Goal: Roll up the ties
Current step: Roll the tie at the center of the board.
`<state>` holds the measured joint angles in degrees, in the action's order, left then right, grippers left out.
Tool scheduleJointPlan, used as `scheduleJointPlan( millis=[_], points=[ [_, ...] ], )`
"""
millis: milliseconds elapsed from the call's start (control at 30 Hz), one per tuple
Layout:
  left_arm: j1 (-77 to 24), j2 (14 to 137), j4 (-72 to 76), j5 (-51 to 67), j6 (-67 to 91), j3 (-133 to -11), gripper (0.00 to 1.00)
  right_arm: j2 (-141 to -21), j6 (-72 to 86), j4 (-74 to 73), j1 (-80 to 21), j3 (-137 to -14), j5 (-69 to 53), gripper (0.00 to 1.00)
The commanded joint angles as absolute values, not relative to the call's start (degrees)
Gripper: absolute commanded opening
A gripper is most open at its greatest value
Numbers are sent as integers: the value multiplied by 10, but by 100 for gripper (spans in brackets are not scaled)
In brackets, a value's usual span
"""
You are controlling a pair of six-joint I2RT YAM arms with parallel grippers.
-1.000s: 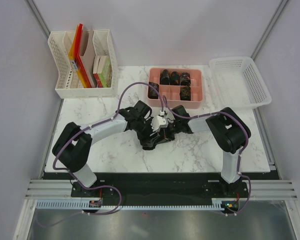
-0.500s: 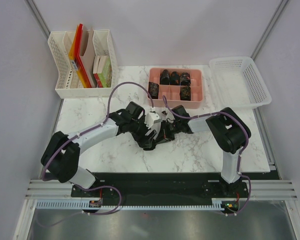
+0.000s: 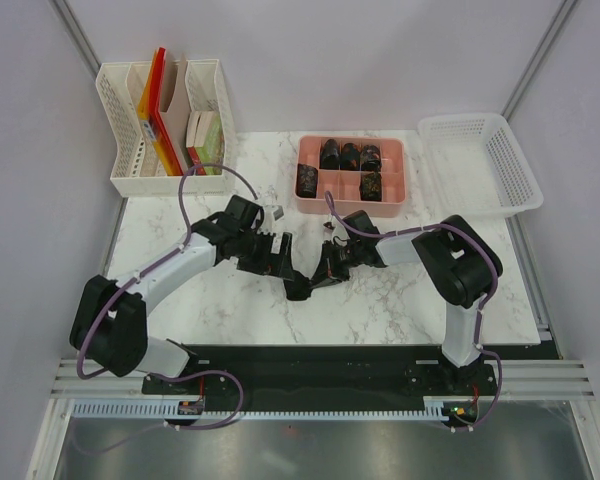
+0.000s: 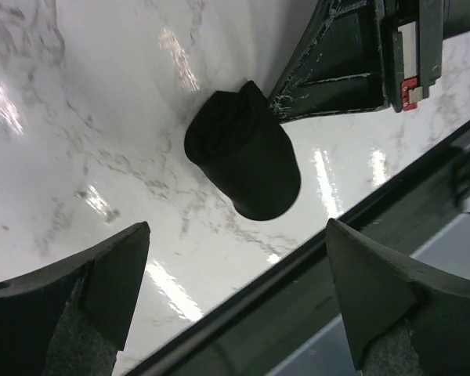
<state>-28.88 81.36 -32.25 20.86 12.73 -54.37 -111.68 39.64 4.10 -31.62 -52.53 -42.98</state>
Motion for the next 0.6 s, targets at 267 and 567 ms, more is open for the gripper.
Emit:
scheduleJointPlan(
  millis=[267, 567],
  points=[
    [-296, 832, -370, 234, 443, -557, 100, -1130, 394, 11, -316, -490, -306, 0],
    [-308, 909, -347, 189, 446, -587, 96, -1130, 407, 19, -316, -489, -309, 0]
  ],
)
